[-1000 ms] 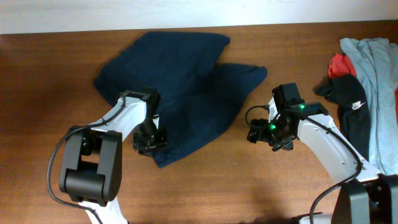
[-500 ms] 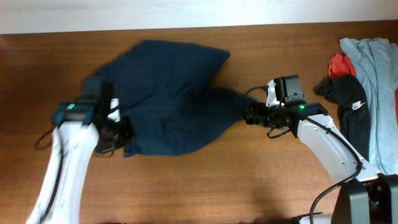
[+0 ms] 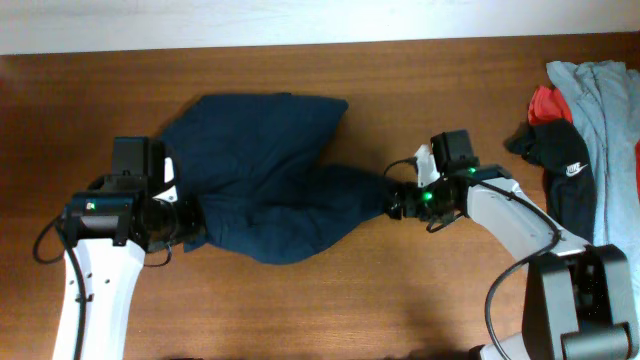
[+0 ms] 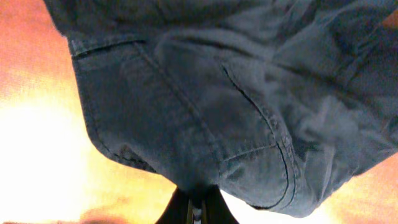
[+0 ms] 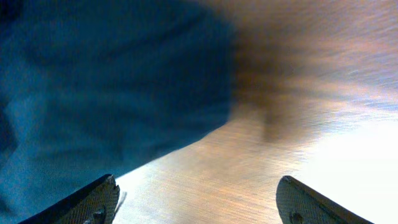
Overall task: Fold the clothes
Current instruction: 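Grasp the shorts' left edge with the left gripper, right gripper the right edge, then pull the shorts apart with both grippers to stretch them out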
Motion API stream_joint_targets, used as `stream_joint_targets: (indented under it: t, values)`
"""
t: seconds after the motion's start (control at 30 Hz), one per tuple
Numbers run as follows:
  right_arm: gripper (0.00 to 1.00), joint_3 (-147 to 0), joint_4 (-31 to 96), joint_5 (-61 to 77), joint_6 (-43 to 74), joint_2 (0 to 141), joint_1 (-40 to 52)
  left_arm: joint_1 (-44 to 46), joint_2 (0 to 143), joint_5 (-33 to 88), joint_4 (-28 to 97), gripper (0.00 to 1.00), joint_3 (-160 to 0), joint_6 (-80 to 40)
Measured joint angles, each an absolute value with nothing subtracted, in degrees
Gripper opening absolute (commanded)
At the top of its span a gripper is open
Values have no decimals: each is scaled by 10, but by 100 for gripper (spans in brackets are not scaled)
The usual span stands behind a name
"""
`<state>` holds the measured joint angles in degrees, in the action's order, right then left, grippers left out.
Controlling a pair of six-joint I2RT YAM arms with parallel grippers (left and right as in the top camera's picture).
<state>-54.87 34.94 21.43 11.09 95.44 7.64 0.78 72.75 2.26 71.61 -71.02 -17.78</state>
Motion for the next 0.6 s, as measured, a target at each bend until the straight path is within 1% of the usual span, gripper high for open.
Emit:
stream_joint_targets:
  t: [0.03, 0.13, 0.17, 0.27, 0.3, 0.37, 0.5, 0.57, 0.6]
  values:
    - [88, -545, 351, 264, 96, 959, 77, 8, 728, 28, 705, 0, -710, -178]
    - [88, -544, 336, 352, 87, 961, 80, 8, 728, 53, 673, 1, -710, -178]
    - [88, -545, 319, 390, 100, 961, 83, 8, 728, 62, 658, 1, -711, -178]
    - [89, -544, 290, 441, 152, 961, 107, 8, 728, 103, 610, 1, -728, -178]
    - [91, -544, 275, 454, 176, 961, 124, 8, 728, 120, 589, 1, -741, -178]
    - [92, -544, 252, 461, 209, 961, 149, 8, 727, 138, 570, 0, -762, -180]
    - [93, -544, 186, 440, 305, 961, 235, 8, 727, 153, 548, 1, -776, -182]
    - [91, -544, 159, 402, 339, 961, 284, 8, 728, 157, 546, 1, -776, -182]
    - [87, -544, 156, 385, 344, 961, 296, 8, 728, 157, 544, 0, -776, -182]
